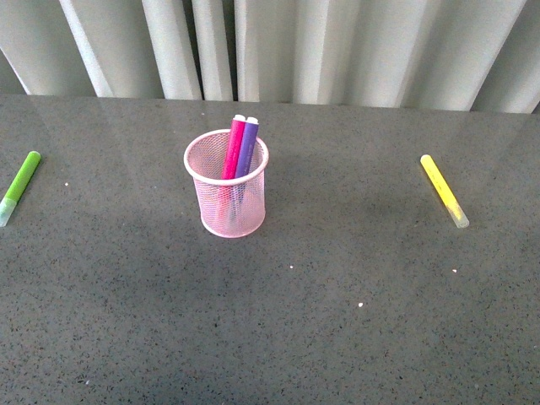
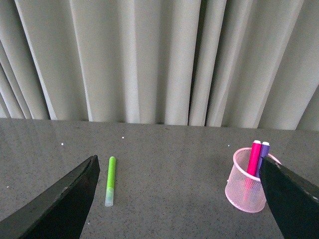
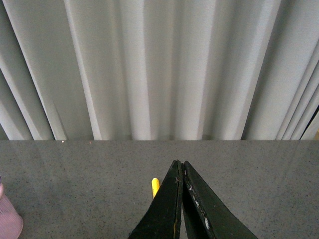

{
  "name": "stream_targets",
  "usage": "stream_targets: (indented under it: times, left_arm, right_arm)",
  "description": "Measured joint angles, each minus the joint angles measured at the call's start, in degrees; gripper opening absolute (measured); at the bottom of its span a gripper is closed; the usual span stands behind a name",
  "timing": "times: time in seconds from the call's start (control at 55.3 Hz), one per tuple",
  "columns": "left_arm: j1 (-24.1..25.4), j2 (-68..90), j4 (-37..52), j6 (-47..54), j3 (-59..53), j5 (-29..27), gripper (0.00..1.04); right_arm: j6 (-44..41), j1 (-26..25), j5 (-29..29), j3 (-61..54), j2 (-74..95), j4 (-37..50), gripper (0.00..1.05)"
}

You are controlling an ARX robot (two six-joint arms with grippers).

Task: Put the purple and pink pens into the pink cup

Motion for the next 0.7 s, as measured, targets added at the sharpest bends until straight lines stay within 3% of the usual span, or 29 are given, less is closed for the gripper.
stream_targets:
  times: [0.199,0.307,0.416,0.705]
  left_arm:
    - [0.0,0.0,0.0,0.0,0.0,0.0,0.98]
    - [0.0,0.0,0.0,0.0,0.0,0.0,0.98]
    - [0.0,0.0,0.0,0.0,0.0,0.0,0.98]
    - [0.0,0.0,0.0,0.0,0.0,0.0,0.98]
  right_arm:
    - [0.0,-2.5,-2.6,-4.3,-4.7,0.1,0.03]
    - [0.0,-3.7,-3.7,-5.8,-9.1,-3.7,0.03]
    - [0.0,-7.6,-8.4,-6.2,-14.1,-7.7,0.03]
    - [0.0,-9.0,-8.7,-6.4,-27.3,-19.4,0.03]
